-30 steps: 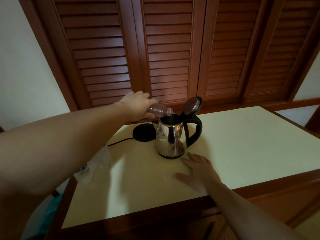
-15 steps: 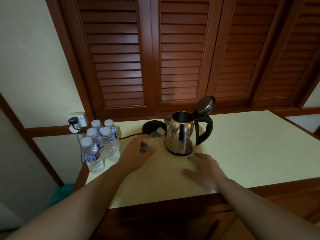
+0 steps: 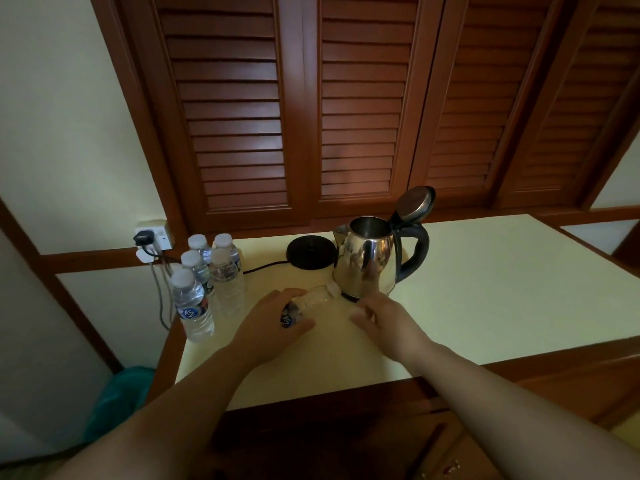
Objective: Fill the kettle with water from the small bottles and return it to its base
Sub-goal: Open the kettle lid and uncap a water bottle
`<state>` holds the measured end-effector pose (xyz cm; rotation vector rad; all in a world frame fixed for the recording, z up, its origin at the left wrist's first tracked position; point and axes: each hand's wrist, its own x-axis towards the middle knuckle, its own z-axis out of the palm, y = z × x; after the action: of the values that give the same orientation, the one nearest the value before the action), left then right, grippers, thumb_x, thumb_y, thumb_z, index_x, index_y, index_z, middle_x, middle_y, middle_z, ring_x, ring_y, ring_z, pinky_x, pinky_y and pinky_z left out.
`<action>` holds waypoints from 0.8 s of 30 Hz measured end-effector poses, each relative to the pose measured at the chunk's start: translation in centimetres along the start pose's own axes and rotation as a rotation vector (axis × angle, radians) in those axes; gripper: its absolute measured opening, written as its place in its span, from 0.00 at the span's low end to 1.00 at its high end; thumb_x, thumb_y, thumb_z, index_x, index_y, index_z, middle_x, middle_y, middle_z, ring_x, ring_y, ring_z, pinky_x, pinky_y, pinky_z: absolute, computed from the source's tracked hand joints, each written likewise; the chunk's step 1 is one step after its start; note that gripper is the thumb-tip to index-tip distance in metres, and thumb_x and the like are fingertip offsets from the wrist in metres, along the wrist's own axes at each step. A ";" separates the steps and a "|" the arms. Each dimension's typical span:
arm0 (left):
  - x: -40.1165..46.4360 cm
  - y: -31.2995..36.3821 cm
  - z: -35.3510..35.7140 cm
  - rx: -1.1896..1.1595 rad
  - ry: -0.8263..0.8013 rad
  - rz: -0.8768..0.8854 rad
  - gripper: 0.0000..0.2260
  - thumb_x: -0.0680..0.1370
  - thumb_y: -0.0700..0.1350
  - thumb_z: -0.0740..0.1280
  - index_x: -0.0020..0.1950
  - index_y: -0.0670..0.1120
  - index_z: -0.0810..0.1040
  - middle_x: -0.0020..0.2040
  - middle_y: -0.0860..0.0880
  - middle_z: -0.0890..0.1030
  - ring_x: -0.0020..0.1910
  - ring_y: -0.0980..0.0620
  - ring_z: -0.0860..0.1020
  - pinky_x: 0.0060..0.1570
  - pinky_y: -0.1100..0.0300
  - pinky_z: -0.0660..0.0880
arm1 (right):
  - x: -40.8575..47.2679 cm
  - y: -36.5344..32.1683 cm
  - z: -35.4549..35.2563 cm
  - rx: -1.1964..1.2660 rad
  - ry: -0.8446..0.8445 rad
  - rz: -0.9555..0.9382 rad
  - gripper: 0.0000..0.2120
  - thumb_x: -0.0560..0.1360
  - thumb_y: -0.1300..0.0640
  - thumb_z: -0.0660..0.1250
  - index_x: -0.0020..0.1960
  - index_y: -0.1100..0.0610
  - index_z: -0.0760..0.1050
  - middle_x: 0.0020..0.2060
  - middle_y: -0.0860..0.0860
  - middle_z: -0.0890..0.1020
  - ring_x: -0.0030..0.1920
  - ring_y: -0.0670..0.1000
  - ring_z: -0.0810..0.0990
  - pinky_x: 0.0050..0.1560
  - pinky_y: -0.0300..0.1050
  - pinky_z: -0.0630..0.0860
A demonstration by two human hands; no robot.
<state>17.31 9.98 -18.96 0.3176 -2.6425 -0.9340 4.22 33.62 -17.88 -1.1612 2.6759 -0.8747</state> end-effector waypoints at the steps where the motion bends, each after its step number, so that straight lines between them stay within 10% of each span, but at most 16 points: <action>1: 0.1 -0.1 0.1 0.002 -0.008 0.009 0.26 0.76 0.62 0.73 0.72 0.60 0.72 0.55 0.58 0.76 0.53 0.59 0.76 0.51 0.67 0.70 | 0.0 -0.5 -0.2 0.087 0.073 -0.017 0.11 0.82 0.45 0.65 0.46 0.51 0.75 0.41 0.48 0.78 0.40 0.45 0.75 0.41 0.38 0.71; 11: 0.6 1.7 2.6 0.021 -0.069 0.111 0.29 0.72 0.71 0.67 0.71 0.63 0.73 0.54 0.60 0.76 0.52 0.60 0.76 0.54 0.61 0.75 | -1.0 -1.0 -4.0 0.291 0.070 -0.048 0.11 0.82 0.42 0.66 0.57 0.47 0.82 0.48 0.44 0.83 0.48 0.44 0.80 0.49 0.38 0.75; 24: 2.4 11.3 7.2 0.033 -0.085 0.158 0.23 0.74 0.55 0.77 0.69 0.59 0.79 0.50 0.64 0.76 0.51 0.65 0.76 0.49 0.70 0.71 | -1.5 9.9 -10.8 0.240 -0.101 -0.161 0.15 0.80 0.43 0.68 0.65 0.44 0.82 0.55 0.37 0.82 0.51 0.39 0.80 0.50 0.33 0.75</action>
<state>11.25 21.96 -16.45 0.0768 -2.7156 -0.8717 -4.30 45.14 -14.42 -1.3356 2.3464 -1.0938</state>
